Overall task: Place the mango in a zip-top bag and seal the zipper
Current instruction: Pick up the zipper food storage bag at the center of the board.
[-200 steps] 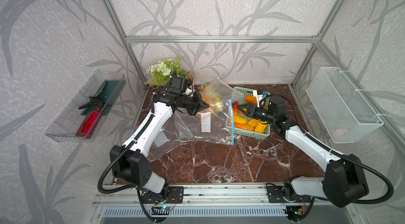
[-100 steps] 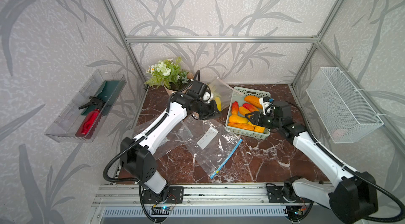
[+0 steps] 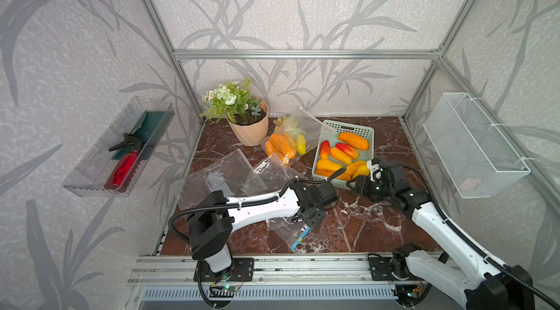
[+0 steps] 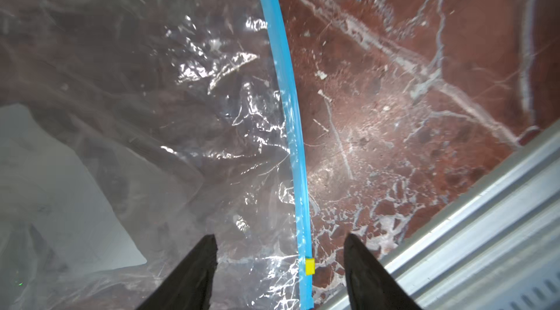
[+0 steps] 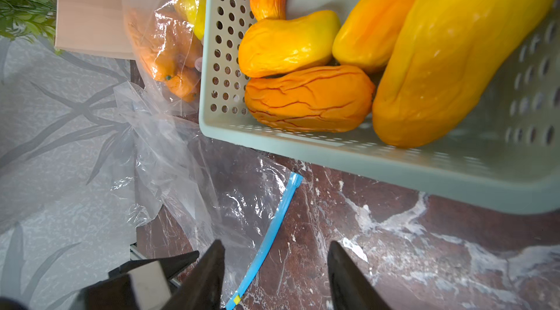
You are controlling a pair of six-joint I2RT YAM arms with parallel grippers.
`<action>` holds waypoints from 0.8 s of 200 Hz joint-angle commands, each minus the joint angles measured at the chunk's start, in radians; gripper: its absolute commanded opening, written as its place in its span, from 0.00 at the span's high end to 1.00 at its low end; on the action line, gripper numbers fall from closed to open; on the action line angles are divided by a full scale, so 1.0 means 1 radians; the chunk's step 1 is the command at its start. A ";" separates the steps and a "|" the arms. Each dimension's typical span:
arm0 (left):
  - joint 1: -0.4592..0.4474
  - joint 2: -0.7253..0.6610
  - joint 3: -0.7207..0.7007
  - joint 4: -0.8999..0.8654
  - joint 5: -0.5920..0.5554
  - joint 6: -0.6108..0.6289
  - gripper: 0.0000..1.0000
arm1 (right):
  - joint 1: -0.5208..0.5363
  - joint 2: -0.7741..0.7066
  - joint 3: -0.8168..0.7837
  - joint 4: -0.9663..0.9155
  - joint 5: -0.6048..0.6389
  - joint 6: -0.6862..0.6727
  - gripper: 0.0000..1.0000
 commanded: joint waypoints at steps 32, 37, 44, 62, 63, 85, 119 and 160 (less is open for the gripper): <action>-0.009 0.123 0.005 0.096 -0.025 -0.020 0.28 | 0.003 0.008 -0.063 0.053 -0.016 0.053 0.45; -0.008 0.136 0.012 0.098 -0.023 -0.014 0.28 | 0.003 0.017 -0.064 0.059 -0.014 0.048 0.45; -0.009 0.154 0.021 0.103 -0.021 -0.010 0.28 | 0.003 0.030 -0.064 0.066 -0.014 0.041 0.45; -0.008 0.203 0.042 0.098 -0.031 -0.003 0.31 | 0.002 0.061 -0.068 0.097 -0.014 0.040 0.45; -0.009 0.206 0.043 0.098 -0.033 -0.003 0.31 | 0.003 0.063 -0.068 0.098 -0.013 0.041 0.45; -0.007 0.240 0.046 0.105 -0.052 -0.005 0.45 | 0.002 0.093 -0.081 0.140 -0.008 0.044 0.45; 0.007 0.227 0.024 0.149 -0.002 0.010 0.69 | 0.003 0.116 -0.089 0.179 -0.004 0.044 0.47; 0.070 0.165 -0.030 0.198 0.060 0.023 0.93 | 0.006 0.124 -0.098 0.212 -0.017 0.038 0.50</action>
